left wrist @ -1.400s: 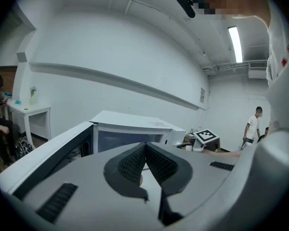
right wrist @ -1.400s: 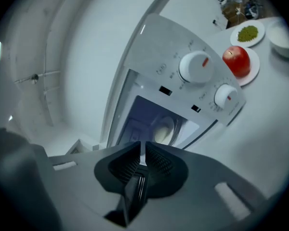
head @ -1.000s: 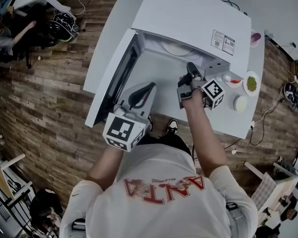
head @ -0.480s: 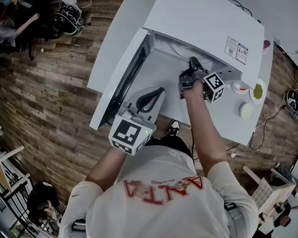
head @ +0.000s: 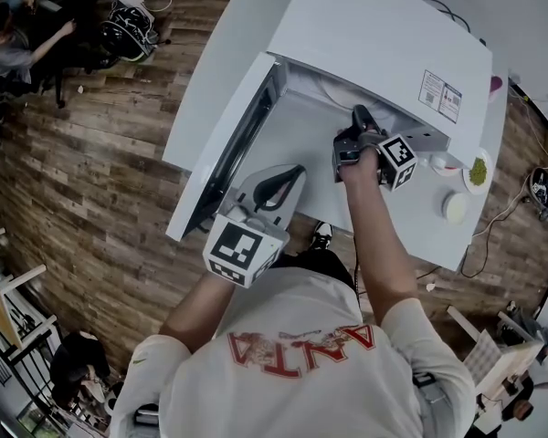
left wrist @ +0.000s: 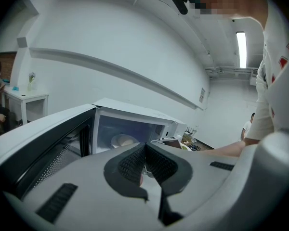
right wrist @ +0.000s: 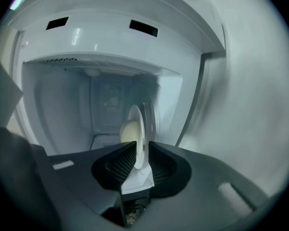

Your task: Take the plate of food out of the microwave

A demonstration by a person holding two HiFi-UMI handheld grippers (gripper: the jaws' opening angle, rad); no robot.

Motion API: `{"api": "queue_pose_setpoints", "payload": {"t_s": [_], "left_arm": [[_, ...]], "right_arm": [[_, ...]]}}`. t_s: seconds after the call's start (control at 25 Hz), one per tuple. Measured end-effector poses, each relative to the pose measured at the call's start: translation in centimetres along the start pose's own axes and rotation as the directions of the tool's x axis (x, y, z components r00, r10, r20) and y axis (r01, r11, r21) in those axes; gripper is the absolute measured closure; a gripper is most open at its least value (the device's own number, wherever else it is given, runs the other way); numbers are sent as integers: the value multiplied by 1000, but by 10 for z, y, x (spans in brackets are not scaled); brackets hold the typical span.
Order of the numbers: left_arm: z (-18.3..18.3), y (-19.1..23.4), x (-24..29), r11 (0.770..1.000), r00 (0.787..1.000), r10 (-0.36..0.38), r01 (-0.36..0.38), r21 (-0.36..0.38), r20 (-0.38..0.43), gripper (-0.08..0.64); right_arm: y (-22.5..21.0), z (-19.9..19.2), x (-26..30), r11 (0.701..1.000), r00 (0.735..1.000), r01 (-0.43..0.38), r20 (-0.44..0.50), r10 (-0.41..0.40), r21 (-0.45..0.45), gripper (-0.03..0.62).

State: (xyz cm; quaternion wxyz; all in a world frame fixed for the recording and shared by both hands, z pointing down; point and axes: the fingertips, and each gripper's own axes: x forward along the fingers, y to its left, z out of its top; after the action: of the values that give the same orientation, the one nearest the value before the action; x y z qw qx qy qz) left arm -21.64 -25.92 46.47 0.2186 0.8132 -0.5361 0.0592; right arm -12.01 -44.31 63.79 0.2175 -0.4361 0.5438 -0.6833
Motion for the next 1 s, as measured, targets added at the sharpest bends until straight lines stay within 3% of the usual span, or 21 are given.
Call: {"api": "queue_pose_setpoints", "payload": {"t_s": [0.44, 0.6, 1.0], "left_arm": [[-2, -1, 0, 1000, 1000, 1, -1, -13, -6, 551], [-1, 0, 0, 1000, 1000, 1, -1, -13, -7, 551], [2, -4, -1, 1000, 1000, -5, 5, -12, 6, 551]], "right_arm": [[1, 3, 5, 1000, 1000, 16, -4, -16, -4, 535], [-3, 2, 6, 999, 999, 41, -20, -41, -14, 578], [-5, -5, -17, 999, 999, 28, -46, -29, -23, 577]]}}
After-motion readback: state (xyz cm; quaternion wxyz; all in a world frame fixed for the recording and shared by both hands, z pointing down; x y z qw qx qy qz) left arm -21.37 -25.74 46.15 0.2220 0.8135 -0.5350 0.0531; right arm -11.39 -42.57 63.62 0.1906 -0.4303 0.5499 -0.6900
